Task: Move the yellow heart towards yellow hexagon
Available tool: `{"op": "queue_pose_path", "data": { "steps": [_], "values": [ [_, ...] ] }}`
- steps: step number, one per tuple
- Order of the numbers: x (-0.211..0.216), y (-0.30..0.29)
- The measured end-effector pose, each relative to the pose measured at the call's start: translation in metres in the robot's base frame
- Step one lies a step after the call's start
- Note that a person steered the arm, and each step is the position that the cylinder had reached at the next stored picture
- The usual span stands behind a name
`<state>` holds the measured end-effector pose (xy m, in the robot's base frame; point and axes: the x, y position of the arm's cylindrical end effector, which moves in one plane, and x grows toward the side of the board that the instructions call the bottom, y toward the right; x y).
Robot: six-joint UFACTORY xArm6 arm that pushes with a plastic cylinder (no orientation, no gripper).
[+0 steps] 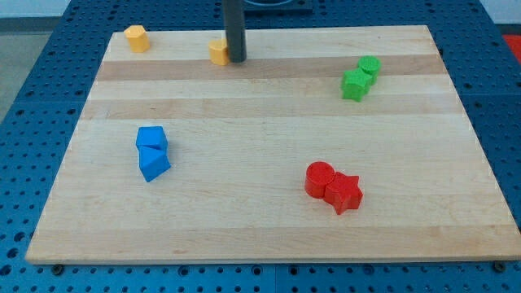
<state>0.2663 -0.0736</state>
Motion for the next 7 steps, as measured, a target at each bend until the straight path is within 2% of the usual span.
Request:
{"op": "queue_pose_path", "data": {
  "steps": [1,2,3,4,7],
  "values": [
    [-0.001,-0.037],
    [-0.008,-0.046],
    [-0.015,-0.019],
    [-0.019,-0.022],
    [-0.027,-0.104]
  ]
}}
